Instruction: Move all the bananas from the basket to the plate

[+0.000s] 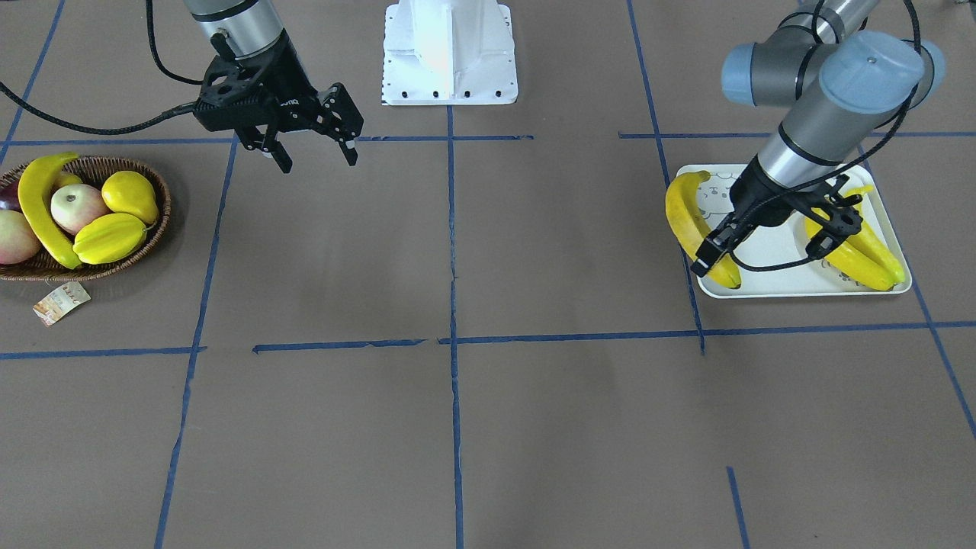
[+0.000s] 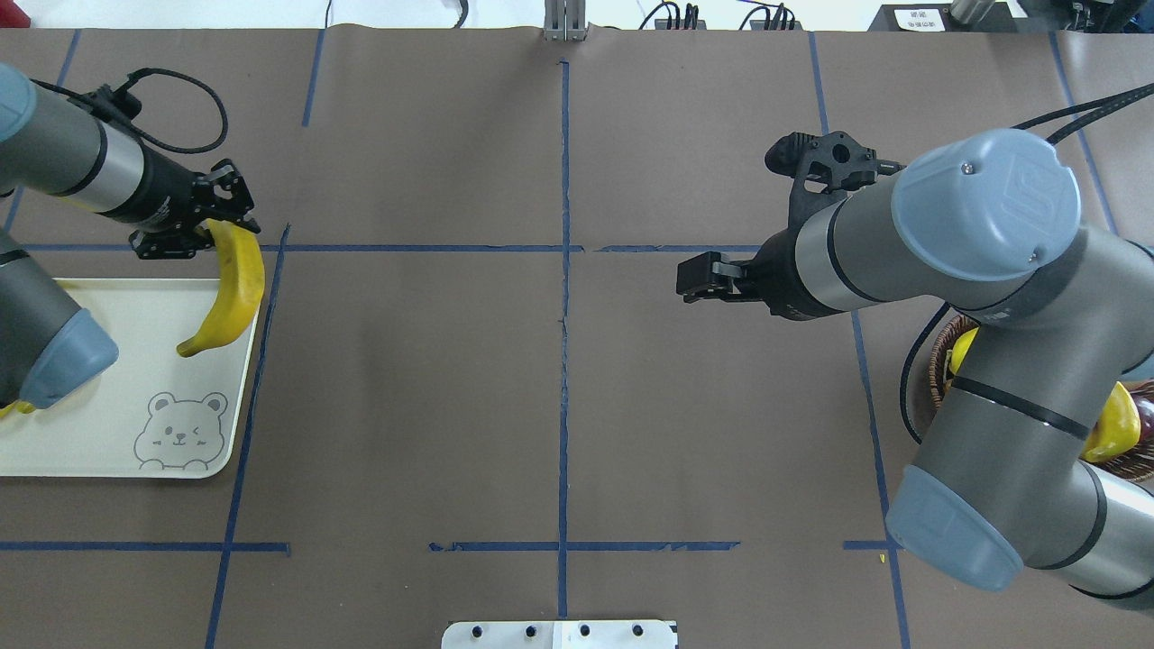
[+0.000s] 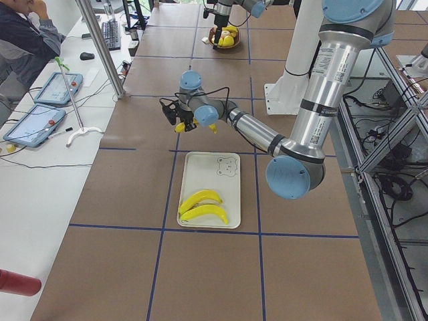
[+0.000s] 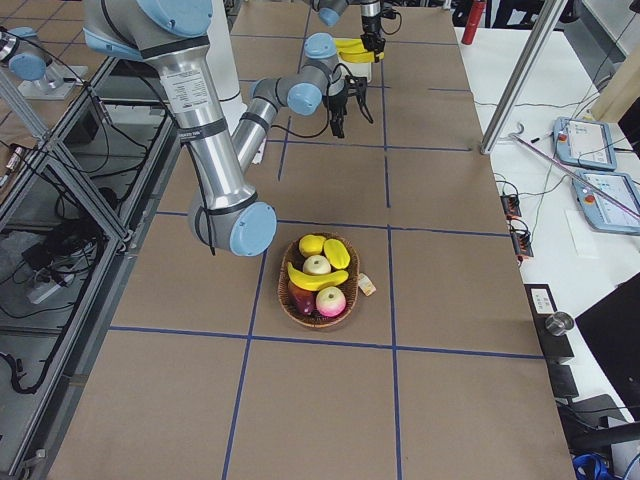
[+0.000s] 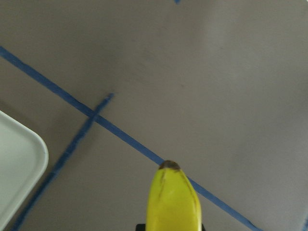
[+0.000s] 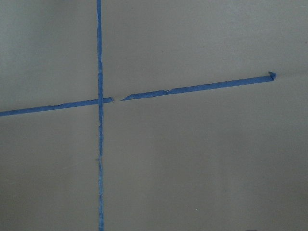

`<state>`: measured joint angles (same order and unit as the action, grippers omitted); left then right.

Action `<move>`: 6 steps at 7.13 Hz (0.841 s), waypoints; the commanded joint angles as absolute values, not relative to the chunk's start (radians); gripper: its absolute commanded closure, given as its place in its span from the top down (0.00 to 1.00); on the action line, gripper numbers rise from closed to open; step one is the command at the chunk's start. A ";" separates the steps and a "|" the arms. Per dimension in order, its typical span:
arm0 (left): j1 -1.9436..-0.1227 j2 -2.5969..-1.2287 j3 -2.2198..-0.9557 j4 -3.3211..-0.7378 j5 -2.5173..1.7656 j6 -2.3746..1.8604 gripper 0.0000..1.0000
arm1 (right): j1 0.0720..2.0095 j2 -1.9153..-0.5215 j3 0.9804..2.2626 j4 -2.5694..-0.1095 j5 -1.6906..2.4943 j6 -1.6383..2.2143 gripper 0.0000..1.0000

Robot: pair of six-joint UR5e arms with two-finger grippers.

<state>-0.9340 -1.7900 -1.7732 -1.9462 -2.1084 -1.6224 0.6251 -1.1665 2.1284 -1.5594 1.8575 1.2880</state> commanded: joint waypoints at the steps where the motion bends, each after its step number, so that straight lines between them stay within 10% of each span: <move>1: -0.989 -1.686 -1.753 -1.942 -2.083 -1.620 0.04 | 0.626 -1.167 2.129 -1.560 1.859 1.287 0.99; 6: -1.039 -1.635 -1.499 -2.179 -2.080 -1.666 0.09 | 0.623 -1.166 2.129 -1.559 1.859 1.285 0.99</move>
